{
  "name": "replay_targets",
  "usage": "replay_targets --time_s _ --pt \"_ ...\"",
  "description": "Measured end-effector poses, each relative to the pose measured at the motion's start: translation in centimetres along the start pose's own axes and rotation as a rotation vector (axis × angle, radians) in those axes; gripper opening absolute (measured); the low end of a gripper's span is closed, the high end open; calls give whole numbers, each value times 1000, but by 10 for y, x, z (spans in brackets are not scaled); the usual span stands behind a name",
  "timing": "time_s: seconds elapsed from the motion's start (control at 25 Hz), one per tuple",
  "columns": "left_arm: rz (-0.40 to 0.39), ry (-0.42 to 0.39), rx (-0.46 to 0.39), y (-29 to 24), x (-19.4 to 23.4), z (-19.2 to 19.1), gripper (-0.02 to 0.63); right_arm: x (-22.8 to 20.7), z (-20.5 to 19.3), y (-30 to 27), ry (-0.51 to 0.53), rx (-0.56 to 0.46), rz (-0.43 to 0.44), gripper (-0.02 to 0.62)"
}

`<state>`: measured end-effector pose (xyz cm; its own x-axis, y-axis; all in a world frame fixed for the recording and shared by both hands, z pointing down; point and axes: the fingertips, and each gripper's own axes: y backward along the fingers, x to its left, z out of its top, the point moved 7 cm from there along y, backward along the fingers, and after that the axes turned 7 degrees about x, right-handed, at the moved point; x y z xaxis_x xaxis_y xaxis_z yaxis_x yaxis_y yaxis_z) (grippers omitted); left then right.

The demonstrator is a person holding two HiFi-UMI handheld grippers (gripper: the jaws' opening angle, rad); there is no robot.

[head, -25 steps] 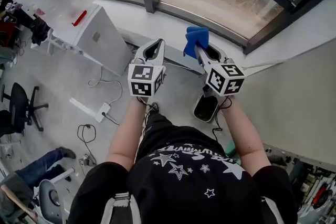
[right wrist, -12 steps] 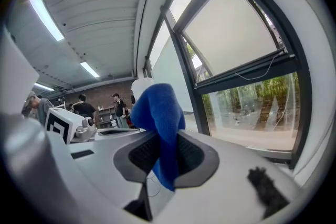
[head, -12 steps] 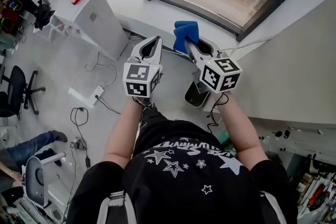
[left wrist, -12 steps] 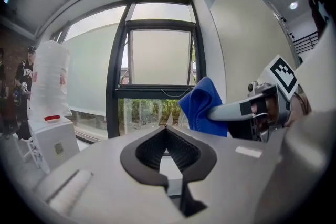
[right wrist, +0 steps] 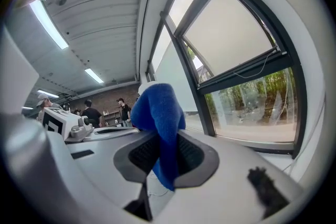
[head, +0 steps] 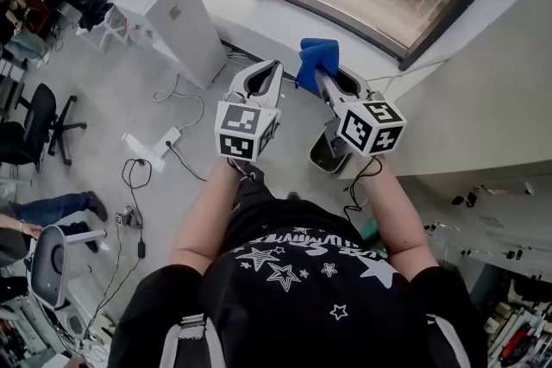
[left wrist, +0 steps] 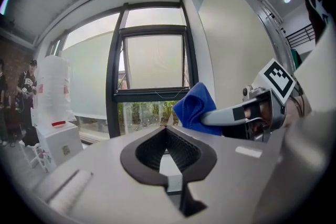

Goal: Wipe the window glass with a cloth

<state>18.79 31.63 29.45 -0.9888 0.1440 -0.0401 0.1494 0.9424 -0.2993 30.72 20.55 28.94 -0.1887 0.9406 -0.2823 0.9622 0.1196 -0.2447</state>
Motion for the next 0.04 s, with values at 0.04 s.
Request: replay_targets --time_s 0.04 --pt "-2 -7 3 4 -2 -1 9 3 -2 3 -4 -4 -2 75"
